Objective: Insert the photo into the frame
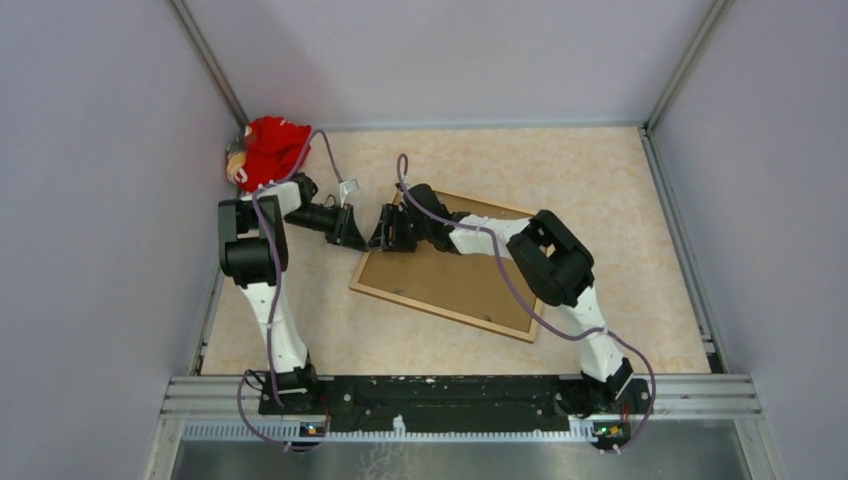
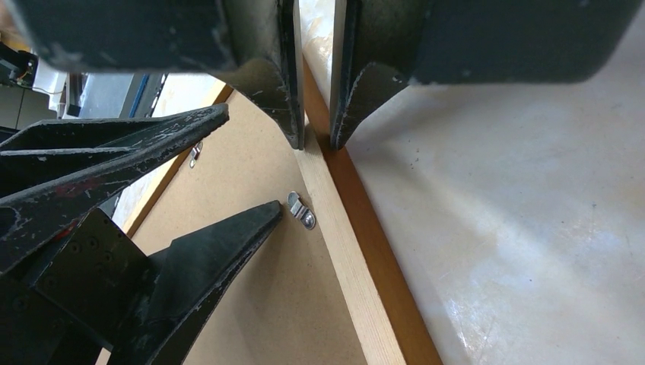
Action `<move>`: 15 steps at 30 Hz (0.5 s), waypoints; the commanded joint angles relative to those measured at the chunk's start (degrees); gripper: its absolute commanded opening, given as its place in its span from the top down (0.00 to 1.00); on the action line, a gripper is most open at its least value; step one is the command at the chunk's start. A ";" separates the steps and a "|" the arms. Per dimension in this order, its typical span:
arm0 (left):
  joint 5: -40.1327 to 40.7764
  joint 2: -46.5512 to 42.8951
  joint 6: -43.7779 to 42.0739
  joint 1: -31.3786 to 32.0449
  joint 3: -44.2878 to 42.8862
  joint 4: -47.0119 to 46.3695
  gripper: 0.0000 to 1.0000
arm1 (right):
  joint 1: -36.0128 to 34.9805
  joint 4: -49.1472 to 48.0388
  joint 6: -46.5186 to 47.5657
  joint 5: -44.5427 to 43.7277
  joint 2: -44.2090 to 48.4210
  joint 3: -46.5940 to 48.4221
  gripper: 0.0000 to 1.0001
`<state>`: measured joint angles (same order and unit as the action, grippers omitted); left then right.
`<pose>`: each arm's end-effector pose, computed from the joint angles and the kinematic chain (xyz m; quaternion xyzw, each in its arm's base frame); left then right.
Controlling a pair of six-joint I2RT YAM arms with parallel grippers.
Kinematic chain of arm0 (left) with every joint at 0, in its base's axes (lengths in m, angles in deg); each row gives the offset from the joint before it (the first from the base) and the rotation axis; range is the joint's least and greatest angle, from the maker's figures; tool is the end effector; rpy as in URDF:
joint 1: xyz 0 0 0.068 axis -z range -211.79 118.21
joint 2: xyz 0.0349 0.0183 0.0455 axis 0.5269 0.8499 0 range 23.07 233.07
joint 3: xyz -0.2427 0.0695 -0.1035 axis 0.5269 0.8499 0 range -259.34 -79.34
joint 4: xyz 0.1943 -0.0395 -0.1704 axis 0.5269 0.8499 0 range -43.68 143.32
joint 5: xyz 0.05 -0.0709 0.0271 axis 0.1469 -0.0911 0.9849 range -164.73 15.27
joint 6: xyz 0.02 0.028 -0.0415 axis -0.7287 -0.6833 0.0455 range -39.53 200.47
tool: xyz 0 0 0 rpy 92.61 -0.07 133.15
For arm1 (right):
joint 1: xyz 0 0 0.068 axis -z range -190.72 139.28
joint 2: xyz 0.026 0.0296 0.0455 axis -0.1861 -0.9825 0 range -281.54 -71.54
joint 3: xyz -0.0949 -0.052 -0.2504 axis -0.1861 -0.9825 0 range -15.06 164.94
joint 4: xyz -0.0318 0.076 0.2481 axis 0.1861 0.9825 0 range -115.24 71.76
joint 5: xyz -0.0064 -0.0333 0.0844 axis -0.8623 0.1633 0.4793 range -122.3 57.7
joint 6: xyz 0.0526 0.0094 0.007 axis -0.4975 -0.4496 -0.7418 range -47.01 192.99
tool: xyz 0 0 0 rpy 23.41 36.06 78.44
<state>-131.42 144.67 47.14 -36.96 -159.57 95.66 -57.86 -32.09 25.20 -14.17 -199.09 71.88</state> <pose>0.3818 0.0047 0.1280 0.2112 0.8544 -0.4500 0.1513 0.3290 0.3708 0.1490 -0.0692 0.8714 0.4369 0.2123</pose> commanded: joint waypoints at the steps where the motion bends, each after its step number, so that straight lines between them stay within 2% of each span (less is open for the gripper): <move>1: 2.91 -0.17 -1.83 1.55 2.04 -1.44 0.79 | -0.60 -0.70 -0.28 0.31 -2.15 2.79 0.46; 15: 2.63 -0.37 -2.35 1.65 2.26 -1.01 0.79 | -0.59 -0.49 -0.37 0.53 -3.32 4.37 0.49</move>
<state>-131.40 144.45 47.14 -36.94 -159.31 95.36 -57.86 -32.85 24.74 -13.51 -200.99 73.95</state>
